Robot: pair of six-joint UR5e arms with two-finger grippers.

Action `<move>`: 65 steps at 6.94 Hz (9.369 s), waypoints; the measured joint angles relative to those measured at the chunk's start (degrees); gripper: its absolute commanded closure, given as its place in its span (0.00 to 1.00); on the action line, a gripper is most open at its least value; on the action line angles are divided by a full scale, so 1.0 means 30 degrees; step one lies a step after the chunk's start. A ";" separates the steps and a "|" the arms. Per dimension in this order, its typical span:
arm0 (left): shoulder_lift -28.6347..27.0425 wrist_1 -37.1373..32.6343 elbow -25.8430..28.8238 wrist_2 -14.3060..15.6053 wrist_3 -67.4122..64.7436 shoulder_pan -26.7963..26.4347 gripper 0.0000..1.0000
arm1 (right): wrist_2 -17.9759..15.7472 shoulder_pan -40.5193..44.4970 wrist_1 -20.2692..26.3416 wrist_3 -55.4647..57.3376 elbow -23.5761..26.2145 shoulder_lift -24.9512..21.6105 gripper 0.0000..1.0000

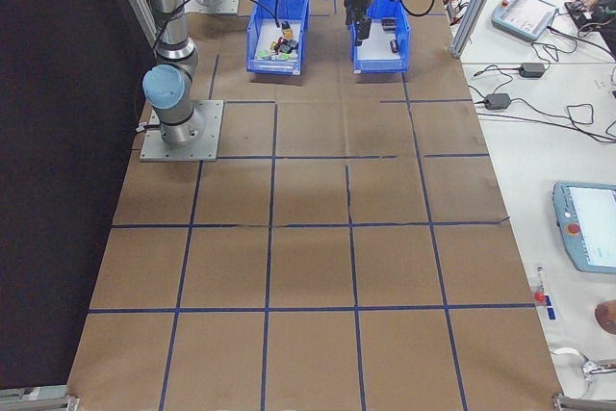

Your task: Place button box in front

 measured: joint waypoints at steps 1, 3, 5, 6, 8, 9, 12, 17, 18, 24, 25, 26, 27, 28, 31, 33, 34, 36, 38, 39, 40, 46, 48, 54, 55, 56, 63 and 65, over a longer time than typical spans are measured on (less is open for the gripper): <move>0.0607 0.0109 -0.0777 -0.0033 -0.3942 -0.0780 0.11 | 0.0128 0.0121 -0.0032 -0.2606 -0.1159 0.0744 0.00; 0.2092 0.0232 -0.3202 -0.0033 -1.0373 -0.2154 0.14 | 0.0076 0.1167 -0.0147 -0.7011 -0.2855 0.1930 0.00; 0.4263 0.0527 -0.6162 -0.0143 -1.5160 -0.2590 0.11 | -0.0096 0.2897 -0.0187 -0.8634 -0.4963 0.3777 0.00; 0.5356 0.0899 -0.7394 -0.0221 -1.6936 -0.2702 0.08 | -0.0113 0.3669 -0.0195 -0.9195 -0.5954 0.4781 0.00; 0.7215 0.1750 -0.9663 -0.0268 -2.0732 -0.3373 0.06 | -0.0135 0.5326 -0.0218 -1.0940 -0.7391 0.6559 0.00; 0.7594 0.2584 -1.0582 -0.0288 -2.2277 -0.3806 0.06 | -0.0133 0.6367 -0.0521 -1.1764 -0.7624 0.7373 0.00; 0.6779 0.6291 -1.2478 -0.0323 -2.4411 -0.5147 0.00 | -0.0339 0.9043 -0.1908 -1.3543 -0.7498 0.9114 0.00; 0.3903 1.0232 -1.3297 -0.0825 -2.8624 -0.7698 0.00 | -0.1302 0.9829 -0.4680 -1.4174 -0.4651 0.9076 0.00; 0.3394 1.0666 -1.3453 -0.0824 -2.8934 -0.7942 0.01 | -0.1316 0.9690 -0.5111 -1.4119 -0.4285 0.9089 0.00; 0.0069 1.4865 -1.4182 -0.0792 -2.9862 -0.8528 0.24 | -0.1753 0.9534 -0.6658 -1.4307 -0.3268 0.8923 0.98; -0.0510 1.5550 -1.4216 -0.0806 -3.0223 -0.8889 0.51 | -0.1960 0.9434 -0.6656 -1.4381 -0.3302 0.8733 0.98; -0.0815 1.5979 -1.4237 -0.0811 -3.0246 -0.9183 0.77 | -0.2039 0.9239 -0.6619 -1.4492 -0.3271 0.8358 0.98; -0.0721 1.6217 -1.4351 -0.0837 -3.0041 -0.9360 0.99 | -0.2028 0.8802 -0.6533 -1.4756 -0.3176 0.7831 0.98; -0.0414 1.6378 -1.4476 -0.1029 -2.9921 -0.9444 1.00 | -0.1994 0.8078 -0.6278 -1.5352 -0.3048 0.7200 0.98; 0.1941 1.5724 -1.4450 -0.1386 -2.9249 -0.9326 1.00 | -0.2048 0.4834 -0.4178 -1.8511 -0.2889 0.5140 0.98; 0.4296 1.3340 -1.4209 -0.0293 -2.6894 -0.8331 1.00 | -0.2048 0.1975 -0.3561 -2.1016 -0.2370 0.3787 0.98; 0.5560 1.2030 -1.3896 -0.0192 -2.5175 -0.6314 1.00 | -0.2022 0.0570 -0.3504 -2.2238 -0.1865 0.2970 0.99; 0.5951 1.0427 -1.2628 -0.0851 -2.1912 -0.1669 1.00 | -0.1901 -0.1779 -0.3428 -2.4604 -0.0185 0.1151 0.99; 0.1235 1.0310 -0.8227 -0.1253 -2.0845 -0.0289 1.00 | -0.1796 -0.3631 -0.3420 -2.7235 0.2596 -0.1128 0.99; -0.2084 1.0103 -0.4701 -0.1179 -2.0841 -0.0242 1.00 | -0.1834 -0.4076 -0.3437 -2.8705 0.4094 -0.2314 0.99; -0.5354 0.9831 -0.1187 -0.1202 -2.1003 -0.0403 1.00 | -0.1875 -0.4707 -0.3463 -3.0371 0.5463 -0.3388 0.99; -1.3972 1.1387 0.6807 -0.1806 -2.8009 -0.5200 0.97 | -0.1500 -0.7119 -0.2836 -3.1527 0.8336 -0.6057 0.98; -1.4784 1.1578 0.7209 -0.1747 -2.8796 -0.5781 0.01 | -0.1430 -0.7111 -0.3087 -3.1171 0.8672 -0.6109 0.98; -1.2097 0.8879 0.7278 -0.0205 -2.5067 -0.5366 0.02 | -0.1268 -0.7046 -0.3910 -3.1195 1.0321 -0.7186 0.98; -1.1048 0.7350 0.7105 0.0133 -2.2361 -0.4964 0.01 | -0.1053 -0.6945 -0.3881 -3.1142 1.0873 -0.7790 0.98; -1.0019 0.5546 0.7006 0.0612 -1.9045 -0.4486 0.01 | -0.0579 -0.6640 -0.3795 -3.0850 1.1369 -0.8284 0.98; -0.3061 -0.1914 0.5322 0.2786 0.3154 -0.2306 0.00 | -0.0689 0.2170 -0.4150 -2.1162 1.3222 -0.8901 0.98; -0.1517 0.0932 0.2161 0.1626 0.5216 -0.2188 0.00 | -0.0919 0.4558 -0.5101 -1.9060 1.3704 -0.8499 0.98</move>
